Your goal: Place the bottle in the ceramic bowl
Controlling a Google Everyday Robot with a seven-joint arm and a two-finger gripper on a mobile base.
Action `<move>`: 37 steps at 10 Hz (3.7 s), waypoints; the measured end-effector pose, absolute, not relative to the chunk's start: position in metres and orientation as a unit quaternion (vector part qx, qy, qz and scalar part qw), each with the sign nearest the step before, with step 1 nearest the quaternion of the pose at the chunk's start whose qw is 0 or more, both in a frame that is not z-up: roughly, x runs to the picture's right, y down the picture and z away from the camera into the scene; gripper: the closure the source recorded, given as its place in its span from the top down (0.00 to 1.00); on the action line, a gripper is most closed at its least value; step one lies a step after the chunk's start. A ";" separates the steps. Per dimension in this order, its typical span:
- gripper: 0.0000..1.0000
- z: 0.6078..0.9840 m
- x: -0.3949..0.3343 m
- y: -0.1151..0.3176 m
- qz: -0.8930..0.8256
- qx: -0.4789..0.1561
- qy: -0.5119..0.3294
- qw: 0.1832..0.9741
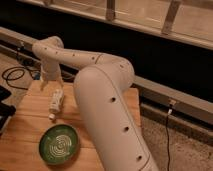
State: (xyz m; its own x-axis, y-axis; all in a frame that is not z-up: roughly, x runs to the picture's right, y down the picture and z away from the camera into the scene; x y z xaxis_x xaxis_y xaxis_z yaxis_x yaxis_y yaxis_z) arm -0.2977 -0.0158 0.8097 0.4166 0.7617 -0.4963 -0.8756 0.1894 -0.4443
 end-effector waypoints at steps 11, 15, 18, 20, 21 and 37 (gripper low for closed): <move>0.65 0.878 -0.303 0.030 0.546 -0.382 0.138 0.733; 0.65 0.890 -0.298 0.042 0.552 -0.395 0.150 0.719; 0.65 0.900 -0.310 0.048 0.545 -0.417 0.150 0.712; 0.65 0.912 -0.315 0.053 0.537 -0.432 0.157 0.707; 0.65 0.917 -0.320 0.056 0.532 -0.438 0.160 0.706; 0.00 0.893 -0.307 0.050 0.534 -0.448 0.094 0.711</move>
State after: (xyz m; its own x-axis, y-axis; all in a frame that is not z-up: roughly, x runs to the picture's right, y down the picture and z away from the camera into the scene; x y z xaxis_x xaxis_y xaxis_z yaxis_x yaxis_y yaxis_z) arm -0.3073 0.0501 0.8929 0.4117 0.6753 -0.6119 -0.8436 0.0285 -0.5362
